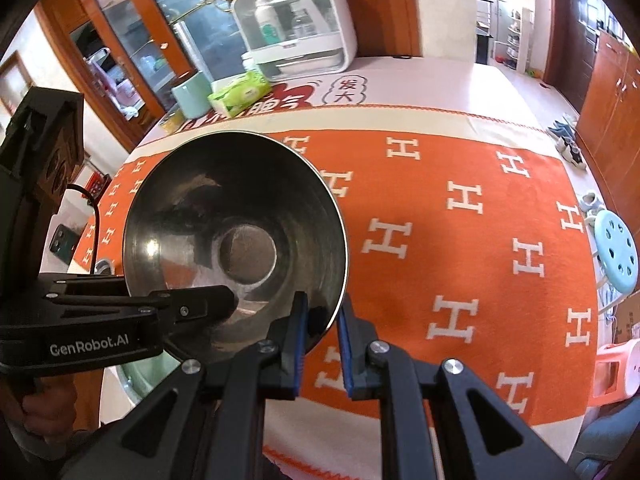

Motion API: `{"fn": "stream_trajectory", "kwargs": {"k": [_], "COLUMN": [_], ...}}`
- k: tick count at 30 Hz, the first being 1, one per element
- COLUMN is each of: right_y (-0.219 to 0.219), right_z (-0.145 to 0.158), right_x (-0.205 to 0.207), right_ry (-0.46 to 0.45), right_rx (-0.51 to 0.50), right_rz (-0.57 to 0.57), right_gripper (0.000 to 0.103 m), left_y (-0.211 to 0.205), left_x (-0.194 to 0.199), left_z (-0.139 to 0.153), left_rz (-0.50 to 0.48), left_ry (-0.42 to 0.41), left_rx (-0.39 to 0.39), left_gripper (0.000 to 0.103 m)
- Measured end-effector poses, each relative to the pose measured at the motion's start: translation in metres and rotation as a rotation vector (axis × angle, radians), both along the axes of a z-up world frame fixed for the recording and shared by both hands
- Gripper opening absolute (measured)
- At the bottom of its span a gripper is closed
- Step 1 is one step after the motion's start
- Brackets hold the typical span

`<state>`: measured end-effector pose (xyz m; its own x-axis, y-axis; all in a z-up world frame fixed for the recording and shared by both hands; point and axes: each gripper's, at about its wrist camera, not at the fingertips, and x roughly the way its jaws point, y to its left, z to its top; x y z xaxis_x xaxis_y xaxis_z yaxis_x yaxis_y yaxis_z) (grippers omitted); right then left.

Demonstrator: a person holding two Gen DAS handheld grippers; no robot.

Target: Organize plates and bowls

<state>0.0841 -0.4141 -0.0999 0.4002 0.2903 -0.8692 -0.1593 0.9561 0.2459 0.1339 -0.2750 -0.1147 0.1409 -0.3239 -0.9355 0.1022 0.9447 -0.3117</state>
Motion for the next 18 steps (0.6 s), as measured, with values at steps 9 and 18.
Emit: {"fn": "stream_trajectory", "kwargs": {"k": [9,18], "right_y": [0.045,0.091], "right_z": [0.005,0.006], "right_x": [-0.017,-0.028], "right_ry": [0.008,0.02], "right_rx": [-0.008,-0.009], "right_rz": [0.058,0.074], "right_gripper": [0.014,0.014], "left_y": [0.047,0.096], "left_x": [-0.026,-0.042], "left_z": [0.004,0.004], "left_rz": [0.056,0.069], "left_ry": [0.012,0.027], "left_rx": [-0.012,-0.014], "left_gripper": [0.025,0.025]}}
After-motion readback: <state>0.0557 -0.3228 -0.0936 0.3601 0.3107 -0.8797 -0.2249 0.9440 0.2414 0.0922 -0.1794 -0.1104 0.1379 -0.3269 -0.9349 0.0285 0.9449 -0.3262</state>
